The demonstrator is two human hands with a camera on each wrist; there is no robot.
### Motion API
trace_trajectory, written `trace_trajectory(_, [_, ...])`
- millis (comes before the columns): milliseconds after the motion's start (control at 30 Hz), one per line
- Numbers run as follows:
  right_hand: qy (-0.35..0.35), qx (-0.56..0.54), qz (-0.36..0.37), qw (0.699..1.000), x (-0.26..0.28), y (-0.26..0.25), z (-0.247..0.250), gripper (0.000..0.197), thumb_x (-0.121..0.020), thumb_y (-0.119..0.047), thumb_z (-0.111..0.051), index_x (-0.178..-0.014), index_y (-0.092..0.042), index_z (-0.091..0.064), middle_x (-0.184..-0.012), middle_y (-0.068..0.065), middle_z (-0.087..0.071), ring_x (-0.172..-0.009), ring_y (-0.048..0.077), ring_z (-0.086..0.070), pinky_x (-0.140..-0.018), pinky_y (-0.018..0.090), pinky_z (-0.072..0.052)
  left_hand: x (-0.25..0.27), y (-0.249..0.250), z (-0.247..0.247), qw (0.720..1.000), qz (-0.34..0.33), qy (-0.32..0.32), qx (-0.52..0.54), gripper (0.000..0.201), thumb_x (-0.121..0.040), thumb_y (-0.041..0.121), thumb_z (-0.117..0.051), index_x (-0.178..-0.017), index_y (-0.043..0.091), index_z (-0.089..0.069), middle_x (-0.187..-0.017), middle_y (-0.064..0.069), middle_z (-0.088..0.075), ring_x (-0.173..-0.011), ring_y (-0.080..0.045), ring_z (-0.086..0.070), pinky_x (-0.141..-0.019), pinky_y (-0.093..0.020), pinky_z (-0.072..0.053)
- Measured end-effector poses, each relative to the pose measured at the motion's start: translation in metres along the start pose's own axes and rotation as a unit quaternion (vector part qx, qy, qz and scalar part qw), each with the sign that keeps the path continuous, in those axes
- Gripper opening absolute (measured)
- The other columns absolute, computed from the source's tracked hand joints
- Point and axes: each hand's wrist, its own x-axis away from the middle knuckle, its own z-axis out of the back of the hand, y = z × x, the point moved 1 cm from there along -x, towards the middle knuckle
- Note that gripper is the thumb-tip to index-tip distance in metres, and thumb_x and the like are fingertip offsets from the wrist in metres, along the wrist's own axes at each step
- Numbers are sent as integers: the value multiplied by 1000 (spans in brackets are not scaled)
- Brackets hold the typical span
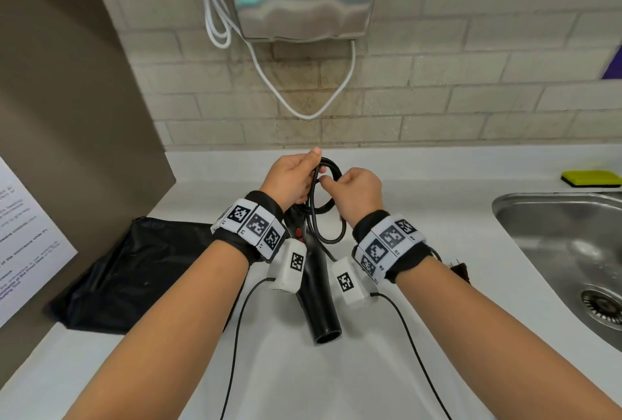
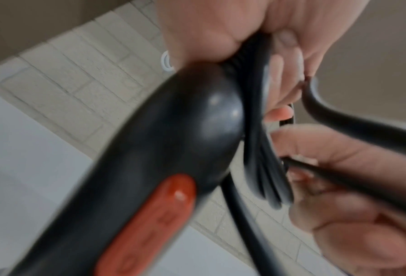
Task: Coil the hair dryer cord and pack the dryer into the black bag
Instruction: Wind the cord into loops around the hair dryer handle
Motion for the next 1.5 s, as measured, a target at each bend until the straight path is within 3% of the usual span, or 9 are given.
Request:
trace_trajectory(200, [-60, -75, 45, 994, -5, 8, -4, 30, -77, 2, -59, -101, -13, -50, -84, -4, -50, -72, 6, -48, -68, 18, -36, 1, 2, -1, 999, -5, -34, -12, 41, -98, 33, -42, -68, 10, -57, -36, 11, -30, -30, -5, -25, -35, -17, -22])
trace_trajectory(367, [-163, -70, 56, 983, -12, 9, -5, 41, -84, 6, -42, -54, -19, -55, -50, -12, -56, -51, 8, -48, -50, 15, -37, 4, 3, -1, 999, -15, -47, -14, 43, -100, 29, -39, -65, 8, -54, -33, 8, -40, -29, -4, -27, -35, -18, -20])
trace_trajectory(600, [-268, -63, 39, 960, -8, 30, 12, 10, -84, -15, -56, -74, -16, -57, -71, -7, -54, -66, 1, -48, -58, 9, -36, 2, -3, 13, 1000, -13, -7, -17, 42, -98, 36, -40, -69, 11, -57, -34, 8, -37, -29, -5, -26, -34, -16, -24])
trace_trajectory(867, [-159, 56, 24, 985, -18, 58, 6, 35, -93, -21, -49, -58, -20, -56, -72, 12, -54, -64, 19, -45, -58, 27, -33, 3, -3, 14, 999, -17, 15, -45, 43, -97, 38, -41, -67, 12, -58, -36, 8, -40, -28, -7, -29, -34, -17, -27])
trace_trajectory(1033, [-126, 153, -124, 972, -25, 81, 8, 39, -97, -25, -39, -103, 3, -64, -103, 22, -64, -89, 29, -57, -77, 30, -44, 6, -3, 16, 1000, 17, -9, 5, 43, -97, 37, -41, -65, 12, -52, -38, 10, -28, -33, -7, -20, -36, -18, -19])
trace_trajectory(1133, [-171, 137, -160, 962, -20, 88, 9, 25, -95, -17, -41, -96, -6, -63, -96, 17, -63, -61, 18, -48, -53, 21, -40, 7, -5, 21, 1000, 16, -10, 9, 40, -98, 35, -42, -66, 12, -50, -39, 11, -26, -34, -6, -19, -36, -17, -18])
trace_trajectory(1233, [-178, 97, -110, 973, -17, 77, 4, 34, -87, 3, -40, -114, -10, -57, -104, 12, -59, -59, 15, -47, -38, 8, -36, 5, -6, 22, 1000, 13, -18, 4, 37, -98, 33, -42, -68, 12, -51, -39, 12, -28, -33, -5, -20, -35, -15, -20])
trace_trajectory(1400, [-313, -18, 52, 948, -6, 33, 6, 48, -86, 10, -44, -128, -13, -49, -120, 1, -55, -108, 11, -49, -94, 19, -34, 3, -5, 17, 999, 2, -32, -6, 34, -98, 30, -43, -72, 10, -51, -38, 12, -29, -32, -4, -21, -34, -16, -21])
trace_trajectory(1500, [-348, 83, 99, 929, -4, 27, 13, 31, -95, -12, -45, -124, -17, -55, -104, -7, -57, -91, 5, -47, -79, 13, -35, 3, -5, 19, 999, 0, -34, -2, 33, -98, 28, -44, -71, 10, -51, -38, 13, -29, -31, -3, -20, -33, -15, -20])
